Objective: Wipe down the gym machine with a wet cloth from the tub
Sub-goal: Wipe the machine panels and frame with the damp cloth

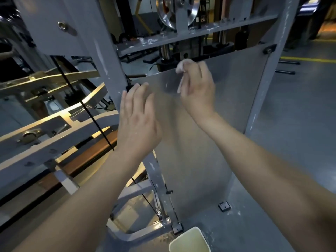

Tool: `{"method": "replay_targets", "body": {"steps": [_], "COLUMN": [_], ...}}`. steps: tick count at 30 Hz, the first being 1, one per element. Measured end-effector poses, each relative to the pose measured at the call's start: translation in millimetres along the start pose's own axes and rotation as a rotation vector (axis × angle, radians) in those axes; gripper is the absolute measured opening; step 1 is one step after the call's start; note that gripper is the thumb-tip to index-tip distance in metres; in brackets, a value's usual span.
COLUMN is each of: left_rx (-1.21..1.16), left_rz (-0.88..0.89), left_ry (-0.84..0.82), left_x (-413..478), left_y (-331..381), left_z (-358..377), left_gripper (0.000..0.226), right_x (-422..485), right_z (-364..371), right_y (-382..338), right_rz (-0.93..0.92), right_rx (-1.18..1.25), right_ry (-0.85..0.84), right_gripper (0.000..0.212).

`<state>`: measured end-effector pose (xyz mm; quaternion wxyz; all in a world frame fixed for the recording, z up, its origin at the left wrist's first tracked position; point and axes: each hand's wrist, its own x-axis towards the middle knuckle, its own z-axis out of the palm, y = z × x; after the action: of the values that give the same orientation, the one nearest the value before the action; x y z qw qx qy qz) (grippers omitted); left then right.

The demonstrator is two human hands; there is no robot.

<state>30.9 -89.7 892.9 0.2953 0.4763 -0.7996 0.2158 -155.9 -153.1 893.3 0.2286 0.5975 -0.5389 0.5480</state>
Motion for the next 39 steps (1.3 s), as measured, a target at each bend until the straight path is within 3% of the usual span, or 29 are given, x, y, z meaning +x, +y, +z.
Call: {"method": "replay_targets", "body": {"steps": [4,6,9,10,13,15,17,18,21,23,25,27,29,30,32,35,37,39], "left_rx": [0.078,0.097,0.111,0.112,0.099,0.102,0.105,0.099,0.08,0.073,0.069,0.07,0.064,0.058,0.054,0.039,0.022,0.014], "left_rz": [0.008,0.013,0.017,0.018,0.018,0.016,0.015,0.011,-0.002,-0.003,0.001,0.001,-0.009,-0.015,-0.013,-0.019,-0.031,-0.036], "left_ry": [-0.016,-0.02,-0.008,-0.002,0.01,0.021,0.041,0.052,0.071,0.082,0.092,0.094,0.106,0.118,0.142,0.151,0.147,0.139], "left_x": [4,5,9,10,14,15,15,15,16,17,17,16,15,15,16,16,15,14], "left_y": [-7,-8,-5,-5,-3,-4,-4,-4,-4,-3,-3,-4,-5,-5,-5,-5,-4,-5], "left_z": [-4,-6,-7,-6,-3,0,3,5,7,9,10,10,10,11,11,13,14,14], "left_gripper": [0.062,0.063,0.06,0.058,0.056,0.056,0.055,0.054,0.054,0.055,0.056,0.057,0.058,0.058,0.056,0.057,0.058,0.057], "right_x": [-36,-19,7,8,-9,-16,-13,-9,8,11,3,-9,-9,-5,0,2,3,-6], "right_z": [-4,-11,-9,-3,11,7,-3,-9,-18,-13,1,9,5,0,-15,-28,-17,2], "right_y": [5,16,-2,-12,-21,0,27,39,52,32,2,-18,-4,12,41,55,36,7], "right_rz": [-0.511,-0.449,-0.075,-0.046,-0.261,-0.496,-0.618,-0.572,-0.047,0.172,0.104,-0.145,-0.33,-0.335,-0.138,0.208,0.23,0.13], "right_rx": [-0.156,-0.158,-0.021,-0.01,-0.057,-0.107,-0.146,-0.157,-0.039,0.056,0.044,0.004,-0.092,-0.136,-0.138,0.009,0.025,0.032], "right_ry": [-0.286,-0.245,-0.035,0.005,-0.026,-0.105,-0.151,-0.139,0.051,0.148,0.133,0.023,-0.042,-0.052,-0.041,0.12,0.161,0.087], "right_gripper": [0.029,0.026,0.023,0.026,0.031,0.033,0.035,0.034,0.019,0.016,0.023,0.027,0.024,0.026,0.031,0.021,0.02,0.024]}}
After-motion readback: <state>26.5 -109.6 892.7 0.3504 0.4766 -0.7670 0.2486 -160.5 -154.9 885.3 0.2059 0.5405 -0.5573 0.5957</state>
